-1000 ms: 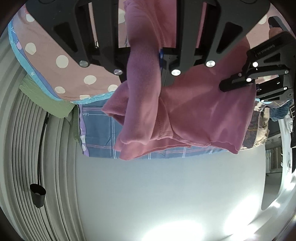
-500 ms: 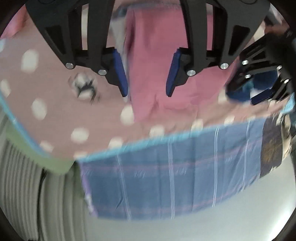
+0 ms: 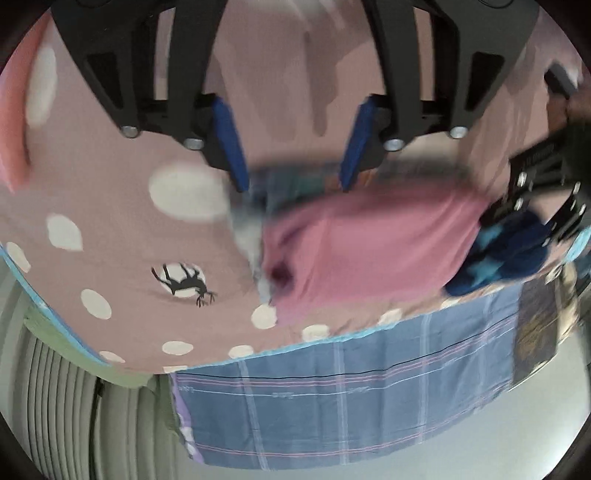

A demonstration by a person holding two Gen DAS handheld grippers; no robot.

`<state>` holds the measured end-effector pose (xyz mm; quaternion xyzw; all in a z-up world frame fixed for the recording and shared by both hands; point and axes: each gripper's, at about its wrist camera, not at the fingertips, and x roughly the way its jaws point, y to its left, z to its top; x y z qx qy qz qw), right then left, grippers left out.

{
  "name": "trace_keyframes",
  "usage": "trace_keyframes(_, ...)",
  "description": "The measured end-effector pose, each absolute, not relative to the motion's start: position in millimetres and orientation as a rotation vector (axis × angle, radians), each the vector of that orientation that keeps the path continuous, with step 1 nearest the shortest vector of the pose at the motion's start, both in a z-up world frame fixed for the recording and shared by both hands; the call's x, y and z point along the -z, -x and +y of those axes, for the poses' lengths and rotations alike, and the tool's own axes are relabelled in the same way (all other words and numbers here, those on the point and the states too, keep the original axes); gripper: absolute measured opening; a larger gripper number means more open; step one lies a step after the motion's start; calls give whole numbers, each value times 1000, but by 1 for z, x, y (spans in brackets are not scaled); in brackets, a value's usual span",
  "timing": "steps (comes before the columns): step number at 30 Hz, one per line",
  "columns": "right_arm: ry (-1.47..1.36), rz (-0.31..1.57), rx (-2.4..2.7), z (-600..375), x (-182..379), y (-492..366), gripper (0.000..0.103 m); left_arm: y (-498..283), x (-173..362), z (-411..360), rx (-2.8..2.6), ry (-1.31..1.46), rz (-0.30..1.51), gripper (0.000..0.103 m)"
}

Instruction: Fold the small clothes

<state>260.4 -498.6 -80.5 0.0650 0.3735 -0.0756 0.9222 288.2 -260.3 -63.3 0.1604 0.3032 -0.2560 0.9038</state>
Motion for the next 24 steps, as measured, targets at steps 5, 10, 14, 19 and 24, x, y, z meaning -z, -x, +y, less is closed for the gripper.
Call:
trace_keyframes(5, -164, 704, 104, -480, 56, -170, 68, -219, 46, -237, 585, -294, 582, 76)
trace_keyframes(10, -159, 607, 118, -454, 25, -86, 80, -145, 18, -216, 583, -268, 504, 88)
trace_keyframes(14, -114, 545, 134, -428, 6, -39, 86, -97, -5, -203, 565, -250, 454, 96)
trace_keyframes(19, -101, 491, 149, -408, -14, 3, 91, -53, -26, -189, 526, -238, 426, 102)
trace_keyframes(24, -89, 458, 158, -393, -26, 31, 92, -22, -31, -174, 453, -222, 411, 102)
